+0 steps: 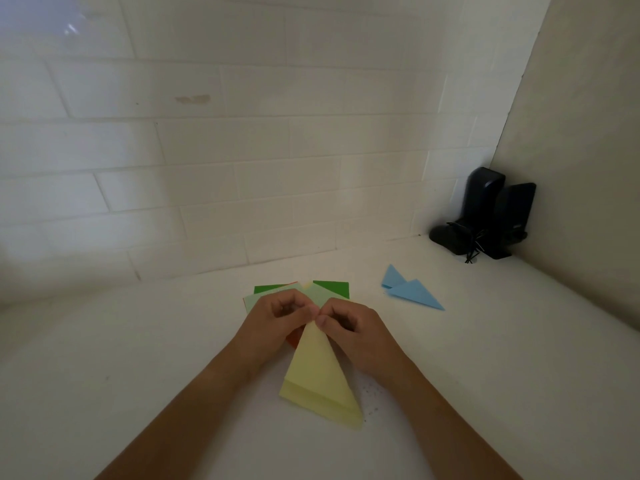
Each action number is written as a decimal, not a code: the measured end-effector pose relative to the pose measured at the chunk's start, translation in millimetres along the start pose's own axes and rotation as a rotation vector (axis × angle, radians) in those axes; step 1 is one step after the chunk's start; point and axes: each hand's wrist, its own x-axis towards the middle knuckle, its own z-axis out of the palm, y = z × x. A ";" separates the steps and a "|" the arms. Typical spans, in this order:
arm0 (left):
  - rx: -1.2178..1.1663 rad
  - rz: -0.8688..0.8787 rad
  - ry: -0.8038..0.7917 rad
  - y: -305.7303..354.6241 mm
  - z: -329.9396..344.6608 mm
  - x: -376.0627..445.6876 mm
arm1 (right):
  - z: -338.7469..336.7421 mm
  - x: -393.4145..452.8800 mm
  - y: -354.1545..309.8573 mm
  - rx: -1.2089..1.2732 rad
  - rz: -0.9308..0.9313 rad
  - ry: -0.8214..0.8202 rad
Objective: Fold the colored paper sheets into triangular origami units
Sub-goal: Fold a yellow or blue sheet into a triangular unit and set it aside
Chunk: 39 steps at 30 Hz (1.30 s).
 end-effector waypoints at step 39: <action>0.067 -0.065 0.065 0.2 -3.1 -1.2 | 1.8 1.7 -1.1 -0.014 0.098 0.142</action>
